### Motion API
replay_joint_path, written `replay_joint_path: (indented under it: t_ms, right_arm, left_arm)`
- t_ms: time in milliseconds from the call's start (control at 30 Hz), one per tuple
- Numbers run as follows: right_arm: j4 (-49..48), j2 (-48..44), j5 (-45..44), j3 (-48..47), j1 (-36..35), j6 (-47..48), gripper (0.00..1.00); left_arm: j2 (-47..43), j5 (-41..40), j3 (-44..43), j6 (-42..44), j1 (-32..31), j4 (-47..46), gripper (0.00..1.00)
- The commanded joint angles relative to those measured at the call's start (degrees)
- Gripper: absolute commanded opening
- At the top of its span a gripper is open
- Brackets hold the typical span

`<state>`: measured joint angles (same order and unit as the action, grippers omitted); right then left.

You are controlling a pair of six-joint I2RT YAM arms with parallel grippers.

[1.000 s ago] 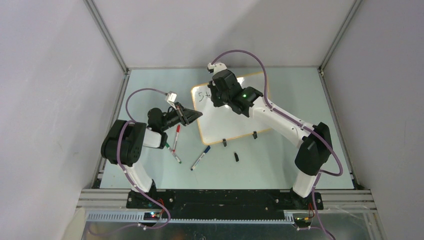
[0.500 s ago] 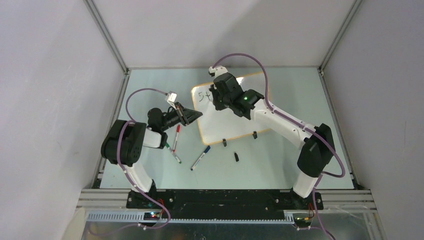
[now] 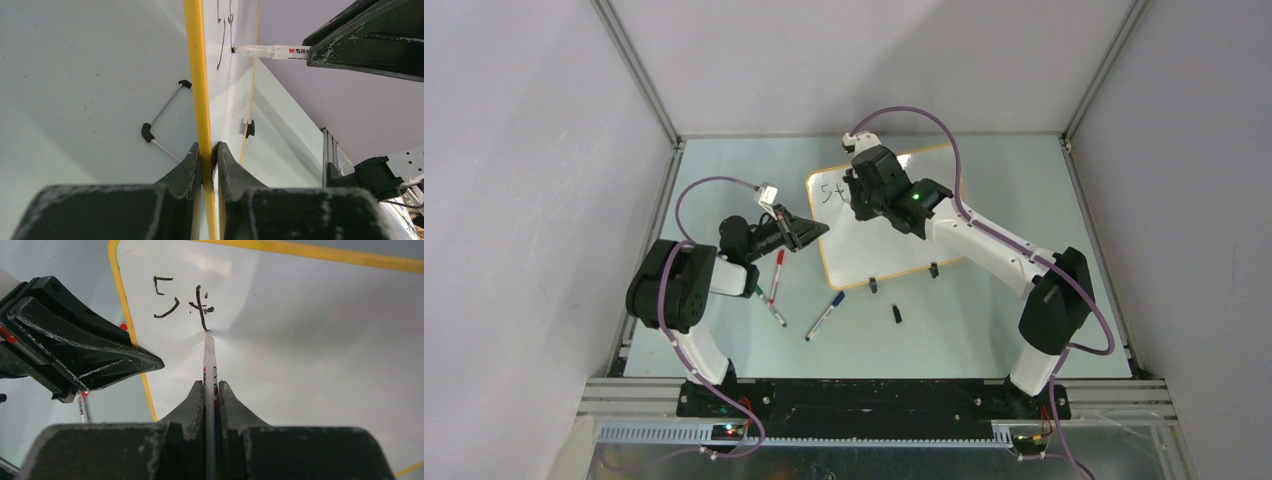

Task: Write a sentence on the whiteboard
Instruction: Write a sentence on the whiteboard, then adjust the whiteboard on the whiteboard stand.

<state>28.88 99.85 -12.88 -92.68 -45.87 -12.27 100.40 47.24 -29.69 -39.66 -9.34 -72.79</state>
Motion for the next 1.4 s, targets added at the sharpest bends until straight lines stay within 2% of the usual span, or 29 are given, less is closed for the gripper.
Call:
replay_joint_path:
  t_ms: [0, 567, 933, 1067, 1167, 1267, 1333, 1367]
  right_arm:
    - [0.07, -1.52, -2.32, -2.49, 0.63, -0.54, 0.0]
    - [-0.26, -5.62, -0.15, -2.11, 0.45, -0.47, 0.0]
    - [-14.57, -18.18, 2.55, 15.01, 0.35, 0.82, 0.0]
    - [-17.56, -20.68, 2.23, 19.02, 0.3, 1.02, 0.0]
    - [-18.59, -21.99, 1.74, 20.49, 0.25, 1.37, 0.0]
    - [-19.13, -22.65, 0.6, 21.44, 0.3, 1.74, 0.0]
    - [-19.33, -23.18, 0.3, 21.95, 0.38, 1.73, 0.0]
    - [-19.58, -23.41, 0.22, 22.55, 0.42, 1.81, 0.0]
  left_arm:
    - [0.59, -0.49, 0.16, 2.83, 0.02, -1.48, 0.0]
    - [0.45, -0.65, 0.16, 2.83, 0.05, -1.12, 0.0]
    - [-2.11, -2.84, 0.6, 0.4, 0.09, 1.82, 0.0]
    - [-4.2, -5.9, -0.07, 0.85, 0.0, 8.39, 0.0]
    - [-6.63, -6.57, -3.09, 2.47, 0.01, 18.7, 0.0]
    - [-9.27, -8.18, -6.87, 9.64, 0.03, 36.65, 0.01]
    - [-11.02, -12.47, -8.86, 13.79, -0.39, 44.64, 0.01]
    - [-11.89, -14.09, -7.92, 14.29, -0.49, 44.61, 0.0]
